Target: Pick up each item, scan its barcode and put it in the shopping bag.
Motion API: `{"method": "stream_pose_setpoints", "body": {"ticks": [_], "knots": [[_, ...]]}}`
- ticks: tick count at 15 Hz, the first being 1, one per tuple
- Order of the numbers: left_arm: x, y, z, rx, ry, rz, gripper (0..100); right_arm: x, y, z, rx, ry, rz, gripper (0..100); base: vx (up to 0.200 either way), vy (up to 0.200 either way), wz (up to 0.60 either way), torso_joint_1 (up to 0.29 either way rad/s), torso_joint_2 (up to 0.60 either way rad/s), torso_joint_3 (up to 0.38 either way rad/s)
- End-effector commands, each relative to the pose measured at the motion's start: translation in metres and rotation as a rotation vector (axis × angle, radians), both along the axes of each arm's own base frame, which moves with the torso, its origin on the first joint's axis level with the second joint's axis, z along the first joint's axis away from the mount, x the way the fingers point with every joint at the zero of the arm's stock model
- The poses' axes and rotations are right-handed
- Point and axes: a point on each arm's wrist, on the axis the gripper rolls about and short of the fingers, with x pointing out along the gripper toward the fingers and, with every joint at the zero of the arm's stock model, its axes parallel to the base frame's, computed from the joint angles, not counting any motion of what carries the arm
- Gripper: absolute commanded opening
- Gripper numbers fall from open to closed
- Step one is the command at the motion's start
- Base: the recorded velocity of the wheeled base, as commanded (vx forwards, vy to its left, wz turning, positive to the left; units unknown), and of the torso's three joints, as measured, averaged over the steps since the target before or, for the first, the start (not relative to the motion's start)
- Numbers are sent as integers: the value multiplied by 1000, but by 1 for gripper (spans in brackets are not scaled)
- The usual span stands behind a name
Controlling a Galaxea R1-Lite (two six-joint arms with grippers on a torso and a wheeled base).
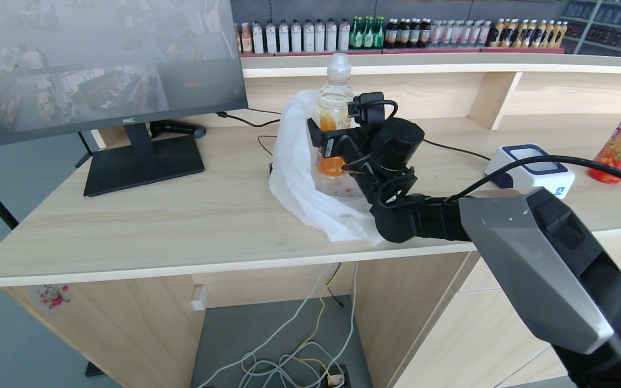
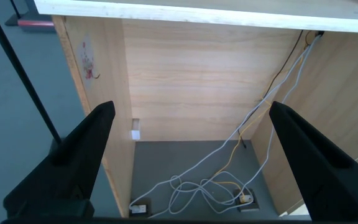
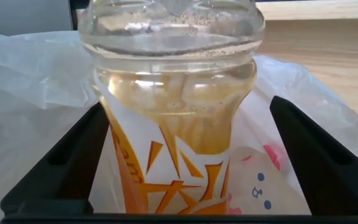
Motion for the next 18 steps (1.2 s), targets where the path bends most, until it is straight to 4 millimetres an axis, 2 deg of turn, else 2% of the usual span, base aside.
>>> {"method": "stream_pose_setpoints", "body": {"ticks": [1, 8, 13, 16, 18], "knots": [[0, 0, 0, -1, 1, 0, 100, -6, -4, 16, 12, -24, -6, 100, 0, 0, 0, 0, 0, 0], [0, 0, 0, 2, 1, 0, 100, -17, -7, 40, 33, -66, -3, 100, 0, 0, 0, 0, 0, 0], [0, 0, 0, 4, 1, 0, 100, -22, -9, 50, 43, -89, -3, 100, 0, 0, 0, 0, 0, 0], [0, 0, 0, 4, 1, 0, 100, -30, -6, 60, 68, -133, 10, 100, 0, 0, 0, 0, 0, 0], [0, 0, 0, 2, 1, 0, 100, -41, -6, 75, 111, -203, 22, 100, 0, 0, 0, 0, 0, 0]]}}
